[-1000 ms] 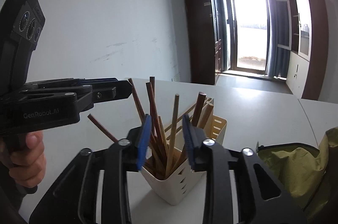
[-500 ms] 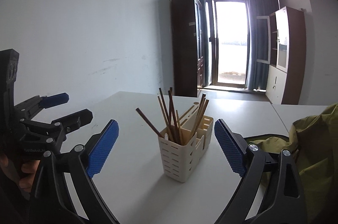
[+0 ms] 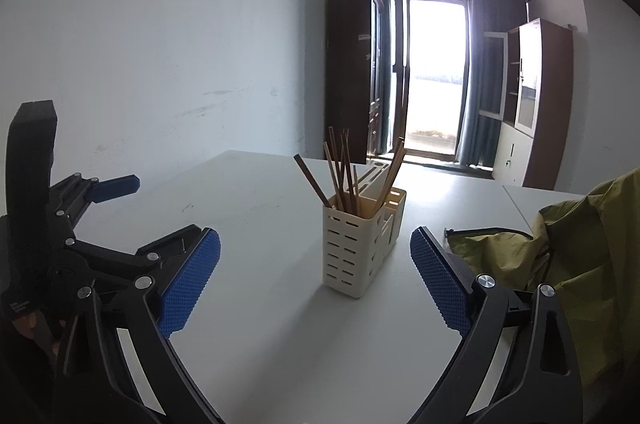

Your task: Organize utensils

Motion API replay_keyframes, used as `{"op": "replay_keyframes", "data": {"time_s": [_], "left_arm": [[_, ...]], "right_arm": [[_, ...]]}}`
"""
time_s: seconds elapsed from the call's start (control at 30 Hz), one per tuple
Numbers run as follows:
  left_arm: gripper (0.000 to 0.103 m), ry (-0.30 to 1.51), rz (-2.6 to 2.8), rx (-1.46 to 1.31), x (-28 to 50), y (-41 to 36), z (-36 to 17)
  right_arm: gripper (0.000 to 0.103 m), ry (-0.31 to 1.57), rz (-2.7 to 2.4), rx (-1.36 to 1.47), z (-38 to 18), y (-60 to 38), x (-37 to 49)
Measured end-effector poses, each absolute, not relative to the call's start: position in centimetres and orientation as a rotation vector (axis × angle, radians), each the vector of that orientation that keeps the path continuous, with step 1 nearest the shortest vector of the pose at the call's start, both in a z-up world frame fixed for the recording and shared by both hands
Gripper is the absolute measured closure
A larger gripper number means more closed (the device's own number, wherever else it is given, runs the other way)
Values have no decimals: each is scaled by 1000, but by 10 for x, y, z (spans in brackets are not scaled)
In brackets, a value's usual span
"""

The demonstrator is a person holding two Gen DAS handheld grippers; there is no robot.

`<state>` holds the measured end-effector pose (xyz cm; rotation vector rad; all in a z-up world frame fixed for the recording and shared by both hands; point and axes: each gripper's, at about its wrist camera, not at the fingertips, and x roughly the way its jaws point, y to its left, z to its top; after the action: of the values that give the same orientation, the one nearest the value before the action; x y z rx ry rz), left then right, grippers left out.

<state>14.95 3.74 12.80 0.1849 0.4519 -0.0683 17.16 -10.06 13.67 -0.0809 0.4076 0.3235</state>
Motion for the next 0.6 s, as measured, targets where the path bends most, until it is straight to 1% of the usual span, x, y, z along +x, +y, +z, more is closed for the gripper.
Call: {"op": "replay_keyframes", "data": {"time_s": [0.2,0.27,0.6], "left_arm": [[6,564,-65,204,161,35,110],[6,568,-77,183,159,36,111],[6,525,-67,132,148,43,126]], "right_arm": [[6,552,285,-43,118,-103,194],[6,601,269,-31,115,-101,198],[6,533,254,-2,125,-106,186]]}}
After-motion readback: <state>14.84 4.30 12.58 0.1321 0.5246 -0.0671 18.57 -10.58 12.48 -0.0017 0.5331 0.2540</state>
